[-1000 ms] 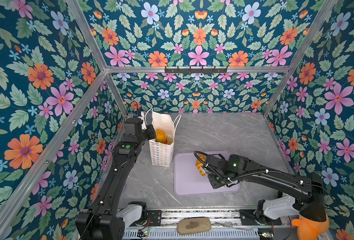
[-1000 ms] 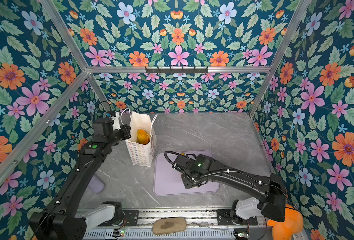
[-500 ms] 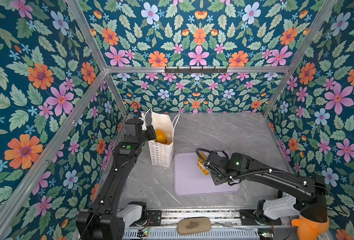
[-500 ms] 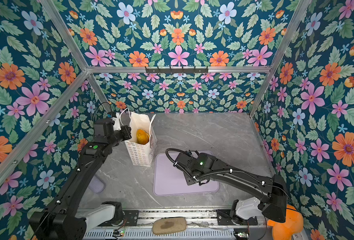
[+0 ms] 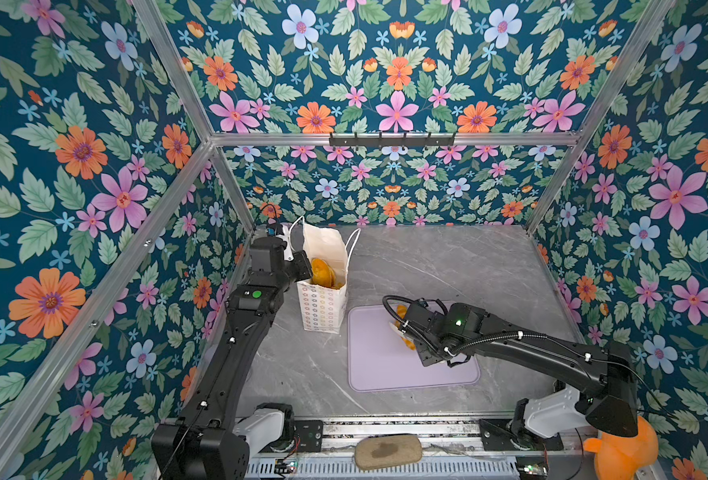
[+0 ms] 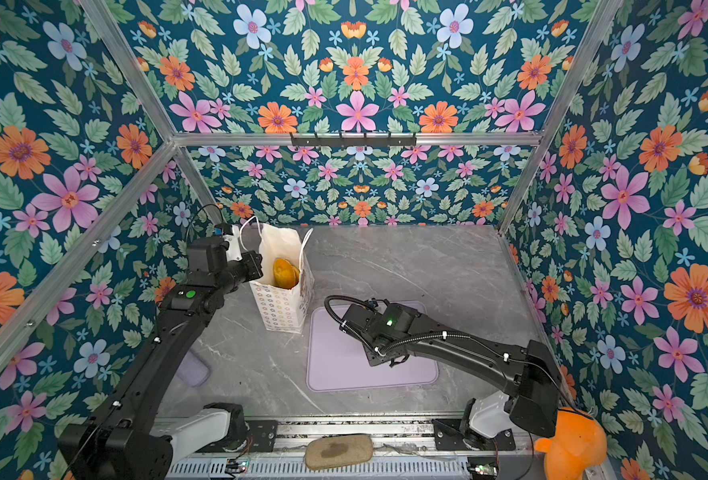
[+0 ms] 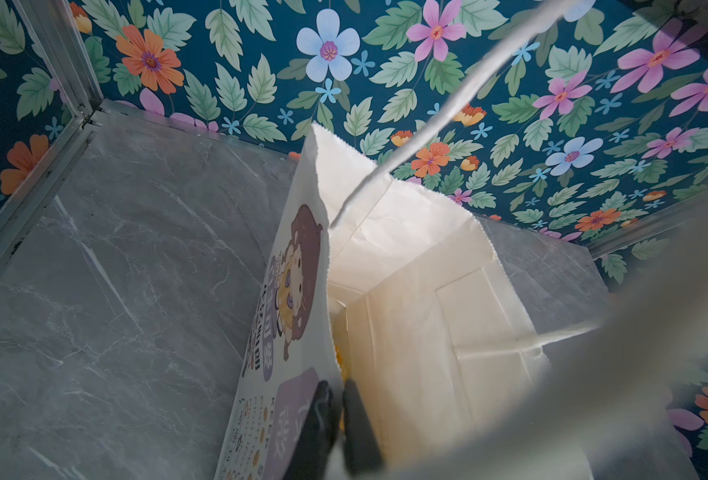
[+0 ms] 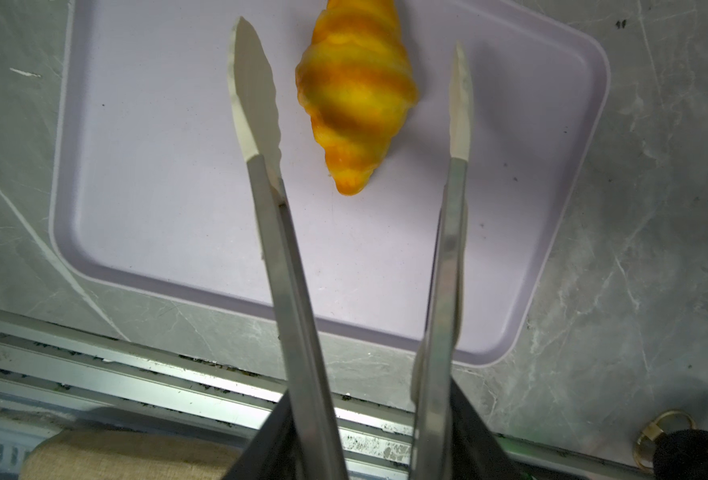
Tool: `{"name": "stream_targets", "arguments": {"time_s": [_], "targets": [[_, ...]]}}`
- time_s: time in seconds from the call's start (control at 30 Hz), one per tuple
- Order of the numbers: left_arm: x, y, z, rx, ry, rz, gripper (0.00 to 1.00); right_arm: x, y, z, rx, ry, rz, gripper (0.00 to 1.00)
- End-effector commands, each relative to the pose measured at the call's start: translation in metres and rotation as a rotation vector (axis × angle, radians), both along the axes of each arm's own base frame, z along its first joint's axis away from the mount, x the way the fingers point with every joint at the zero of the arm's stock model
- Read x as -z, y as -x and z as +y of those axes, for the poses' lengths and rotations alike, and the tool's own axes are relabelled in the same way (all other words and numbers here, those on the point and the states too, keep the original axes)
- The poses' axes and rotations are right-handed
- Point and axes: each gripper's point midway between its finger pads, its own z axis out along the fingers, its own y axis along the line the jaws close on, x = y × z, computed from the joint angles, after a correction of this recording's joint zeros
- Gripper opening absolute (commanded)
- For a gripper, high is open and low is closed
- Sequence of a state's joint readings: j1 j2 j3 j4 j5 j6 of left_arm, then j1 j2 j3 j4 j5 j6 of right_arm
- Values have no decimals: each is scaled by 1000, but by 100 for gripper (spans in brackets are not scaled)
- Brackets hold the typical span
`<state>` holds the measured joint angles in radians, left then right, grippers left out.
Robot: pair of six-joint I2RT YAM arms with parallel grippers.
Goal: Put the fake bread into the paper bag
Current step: 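Lower the open tongs around the striped croissant on the tray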
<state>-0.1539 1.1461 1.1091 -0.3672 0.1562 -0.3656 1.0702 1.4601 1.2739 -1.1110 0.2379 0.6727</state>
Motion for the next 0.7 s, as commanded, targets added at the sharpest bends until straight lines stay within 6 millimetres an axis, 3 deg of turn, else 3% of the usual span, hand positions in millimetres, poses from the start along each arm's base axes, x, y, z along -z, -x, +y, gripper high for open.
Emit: {"name": "stream_targets", "arguments": {"time_s": [0.0, 0.2, 0.43, 0.67], "targets": [[-2, 0, -1, 4, 3, -12, 10, 4, -4, 5, 3, -10, -5, 46], [1, -1, 0, -2, 6, -3, 10, 17, -5, 13, 3, -16, 22, 45], [0, -2, 0, -2, 7, -7, 9, 35, -6, 8, 30, 14, 53, 42], [-1, -3, -2, 7, 12, -8, 9, 40, -5, 9, 33, 29, 72, 37]]}}
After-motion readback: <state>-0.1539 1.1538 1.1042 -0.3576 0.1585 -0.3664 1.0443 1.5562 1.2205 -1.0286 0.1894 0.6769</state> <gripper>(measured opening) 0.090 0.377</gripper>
